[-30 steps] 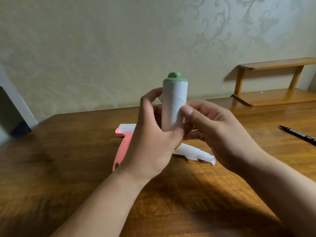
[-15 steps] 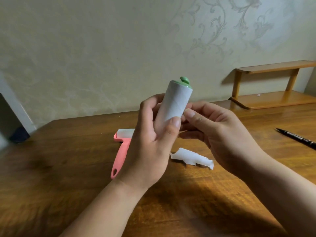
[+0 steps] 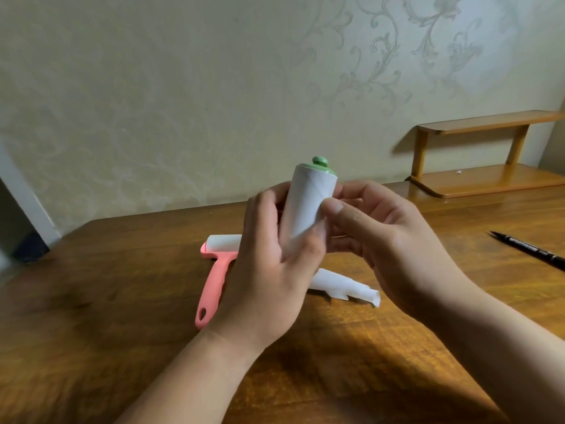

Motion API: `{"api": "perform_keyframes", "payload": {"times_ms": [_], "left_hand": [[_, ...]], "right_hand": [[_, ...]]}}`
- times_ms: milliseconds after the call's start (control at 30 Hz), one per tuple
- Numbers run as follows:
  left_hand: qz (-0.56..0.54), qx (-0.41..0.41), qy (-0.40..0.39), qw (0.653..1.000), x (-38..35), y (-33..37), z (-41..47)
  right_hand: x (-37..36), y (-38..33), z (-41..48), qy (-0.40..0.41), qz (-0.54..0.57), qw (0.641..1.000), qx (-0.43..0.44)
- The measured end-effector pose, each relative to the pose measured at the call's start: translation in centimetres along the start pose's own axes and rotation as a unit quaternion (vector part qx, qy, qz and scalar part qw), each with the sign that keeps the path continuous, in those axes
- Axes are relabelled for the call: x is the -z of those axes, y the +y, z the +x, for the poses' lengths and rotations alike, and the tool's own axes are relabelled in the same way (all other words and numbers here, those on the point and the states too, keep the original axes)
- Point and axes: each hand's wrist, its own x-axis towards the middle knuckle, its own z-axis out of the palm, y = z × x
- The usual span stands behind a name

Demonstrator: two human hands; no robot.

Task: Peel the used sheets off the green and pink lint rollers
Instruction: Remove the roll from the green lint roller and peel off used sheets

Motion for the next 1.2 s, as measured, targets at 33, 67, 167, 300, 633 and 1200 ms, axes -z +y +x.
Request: {"api": "perform_keyframes", "payload": {"times_ms": [33, 67, 167, 300, 633, 1200], "left_hand": [[-0.026, 0.006, -0.007, 1.000, 0.1, 0.1, 0.0], [-0.037, 0.008, -0.010, 0.999, 0.2, 0.1, 0.0], [-0.048, 0.011, -0.006, 0.999, 0.3, 0.1, 0.0], [-0.040, 0.008, 0.023, 0.999, 0.1, -0.2, 0.1], [-0.024, -0.004, 0.054, 0.998, -0.5, -0.7, 0.1], [-0.001, 0.001, 0.052, 0.999, -0.7, -0.2, -0.1]], "right_hand": [[0.0, 0.0, -0.1, 0.002, -0.012, 1.000, 0.006], [0.0, -0.1, -0.2, 0.003, -0.028, 0.999, 0.016], [0.0, -0.3, -0.5, 0.010, -0.076, 0.996, 0.051], [-0.5, -0.5, -0.6, 0.005, -0.049, 0.998, 0.035], [-1.3, -1.0, -0.7, -0.015, 0.108, 0.988, -0.105], [-1.6, -0.8, -0.7, -0.027, 0.167, 0.976, -0.138]]}}
